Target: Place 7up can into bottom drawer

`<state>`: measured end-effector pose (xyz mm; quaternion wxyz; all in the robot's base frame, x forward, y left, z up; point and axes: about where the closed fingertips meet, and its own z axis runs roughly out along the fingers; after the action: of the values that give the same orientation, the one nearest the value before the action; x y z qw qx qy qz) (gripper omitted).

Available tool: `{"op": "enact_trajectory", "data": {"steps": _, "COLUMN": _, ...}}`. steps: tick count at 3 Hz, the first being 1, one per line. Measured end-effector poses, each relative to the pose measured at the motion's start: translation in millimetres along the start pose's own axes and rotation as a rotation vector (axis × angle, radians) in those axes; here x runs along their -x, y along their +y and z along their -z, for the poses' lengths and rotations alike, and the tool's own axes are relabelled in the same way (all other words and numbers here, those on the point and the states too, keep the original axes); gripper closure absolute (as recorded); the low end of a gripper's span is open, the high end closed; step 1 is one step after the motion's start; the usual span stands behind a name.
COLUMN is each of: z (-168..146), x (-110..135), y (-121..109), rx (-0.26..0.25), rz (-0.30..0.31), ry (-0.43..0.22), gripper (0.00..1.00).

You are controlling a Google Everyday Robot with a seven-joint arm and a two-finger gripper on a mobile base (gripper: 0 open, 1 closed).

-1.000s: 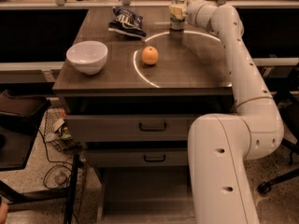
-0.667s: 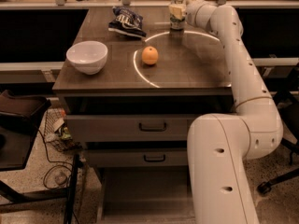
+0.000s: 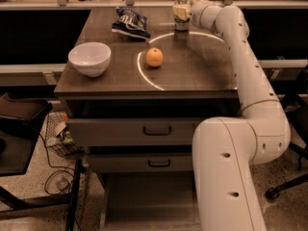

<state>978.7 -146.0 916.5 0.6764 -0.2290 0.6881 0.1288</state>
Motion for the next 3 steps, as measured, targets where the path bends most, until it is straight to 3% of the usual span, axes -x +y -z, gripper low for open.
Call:
{"op": "enact_trajectory", "data": {"steps": 1, "z": 8, "x": 14, "y": -2, "rx": -0.006, "rz": 0.013, "ry": 0.016, "gripper": 1.0}}
{"op": "enact_trajectory", "data": {"steps": 3, "z": 62, "x": 67, "y": -20, "rx": -0.026, "rz": 0.056, "ry": 0.03, "gripper": 1.0}}
